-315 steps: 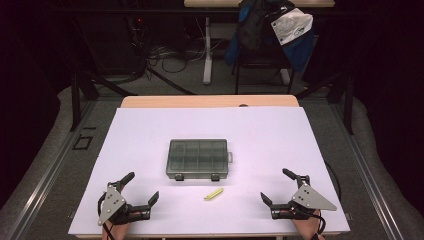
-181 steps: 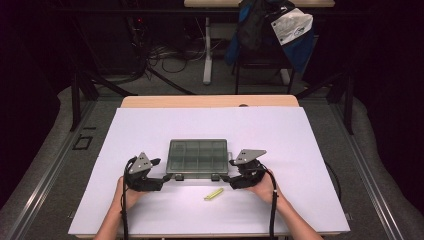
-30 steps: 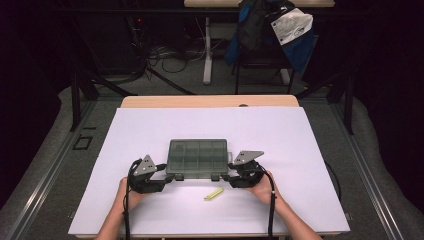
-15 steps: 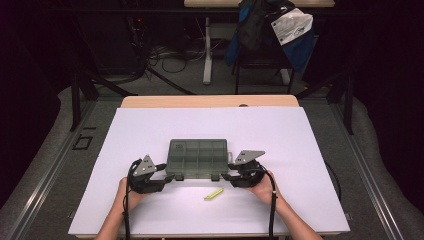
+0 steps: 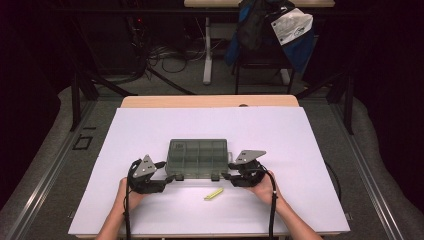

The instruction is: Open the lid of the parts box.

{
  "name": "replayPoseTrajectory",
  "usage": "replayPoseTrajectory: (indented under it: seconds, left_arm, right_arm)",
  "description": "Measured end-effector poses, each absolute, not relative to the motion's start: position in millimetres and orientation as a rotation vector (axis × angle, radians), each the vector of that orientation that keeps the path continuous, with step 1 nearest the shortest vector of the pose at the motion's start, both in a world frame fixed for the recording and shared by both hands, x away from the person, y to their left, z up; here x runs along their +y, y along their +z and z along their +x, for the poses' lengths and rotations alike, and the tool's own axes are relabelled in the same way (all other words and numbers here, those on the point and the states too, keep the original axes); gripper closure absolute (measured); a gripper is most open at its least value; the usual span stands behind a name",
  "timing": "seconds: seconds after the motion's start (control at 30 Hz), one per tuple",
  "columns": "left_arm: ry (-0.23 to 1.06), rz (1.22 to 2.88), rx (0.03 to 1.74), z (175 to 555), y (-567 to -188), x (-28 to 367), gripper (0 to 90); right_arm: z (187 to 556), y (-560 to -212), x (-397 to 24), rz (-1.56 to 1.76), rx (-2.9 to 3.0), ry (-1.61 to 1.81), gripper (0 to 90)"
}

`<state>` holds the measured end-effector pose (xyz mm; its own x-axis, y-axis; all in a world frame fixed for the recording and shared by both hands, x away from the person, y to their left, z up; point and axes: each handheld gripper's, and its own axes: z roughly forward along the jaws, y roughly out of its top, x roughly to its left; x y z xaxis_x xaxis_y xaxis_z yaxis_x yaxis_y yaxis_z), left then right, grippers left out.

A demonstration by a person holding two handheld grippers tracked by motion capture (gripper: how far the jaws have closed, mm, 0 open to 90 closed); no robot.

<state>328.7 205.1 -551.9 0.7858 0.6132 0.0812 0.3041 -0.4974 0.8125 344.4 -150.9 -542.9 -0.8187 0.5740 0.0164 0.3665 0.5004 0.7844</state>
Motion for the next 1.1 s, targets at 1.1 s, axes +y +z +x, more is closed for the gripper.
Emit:
replayPoseTrajectory:
  seconds: [1.1]
  left_arm:
    - [0.682,2.069,0.623,317.0,-546.1,197.4,41.6]
  right_arm:
    - [344.4,-535.3,-156.1,0.842,2.455,1.312,61.5]
